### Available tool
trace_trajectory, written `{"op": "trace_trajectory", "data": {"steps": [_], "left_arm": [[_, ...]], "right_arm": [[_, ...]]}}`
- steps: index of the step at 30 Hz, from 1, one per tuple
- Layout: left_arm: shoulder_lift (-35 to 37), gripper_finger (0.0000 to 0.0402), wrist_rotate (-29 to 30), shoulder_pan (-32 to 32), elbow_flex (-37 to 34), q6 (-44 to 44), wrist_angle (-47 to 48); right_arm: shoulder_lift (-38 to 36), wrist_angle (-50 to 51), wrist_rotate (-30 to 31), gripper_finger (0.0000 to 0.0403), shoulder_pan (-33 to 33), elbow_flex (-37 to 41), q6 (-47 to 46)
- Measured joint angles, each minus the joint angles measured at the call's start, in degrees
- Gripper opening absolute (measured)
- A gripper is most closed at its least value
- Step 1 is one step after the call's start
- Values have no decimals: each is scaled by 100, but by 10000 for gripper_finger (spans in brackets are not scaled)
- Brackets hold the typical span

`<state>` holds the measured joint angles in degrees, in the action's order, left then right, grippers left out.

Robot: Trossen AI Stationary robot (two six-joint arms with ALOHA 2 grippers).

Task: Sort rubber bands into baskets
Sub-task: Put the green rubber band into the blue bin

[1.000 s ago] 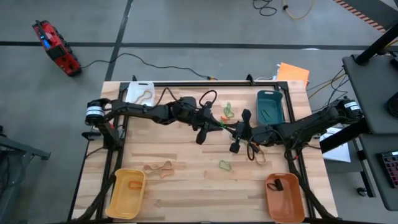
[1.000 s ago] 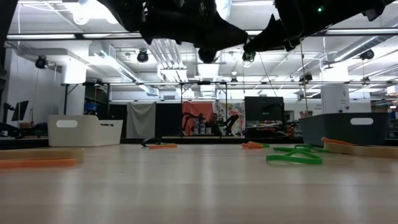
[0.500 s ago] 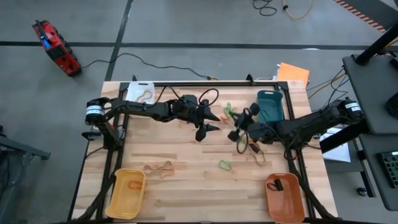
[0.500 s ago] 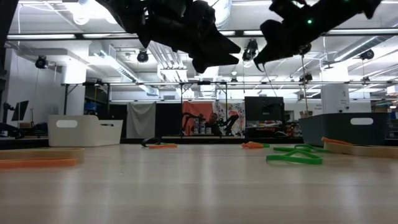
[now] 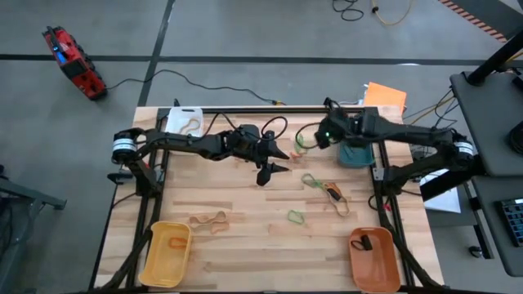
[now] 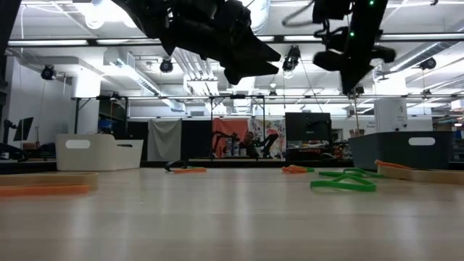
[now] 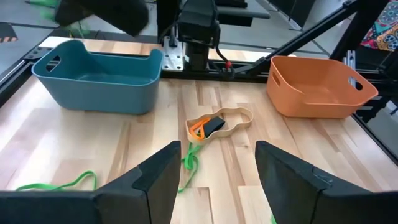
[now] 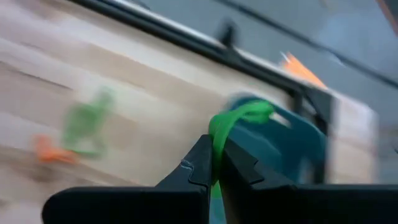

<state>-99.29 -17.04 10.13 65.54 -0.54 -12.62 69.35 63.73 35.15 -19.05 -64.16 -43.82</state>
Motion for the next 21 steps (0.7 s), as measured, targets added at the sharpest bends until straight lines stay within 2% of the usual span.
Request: {"op": "trace_trajectory", "data": {"steps": [4,16,21], "left_arm": [[0,192,0,-2,0,0,0],[2,192,-2,-2,0,0,0],[2,192,-2,-7,0,-2,0]], "right_arm": [[202,862,-248,12,-382,-251,-262],[551,947,-703,14,-1001,-3,-29],[717,947,-862,36,-1112,174,102]]}}
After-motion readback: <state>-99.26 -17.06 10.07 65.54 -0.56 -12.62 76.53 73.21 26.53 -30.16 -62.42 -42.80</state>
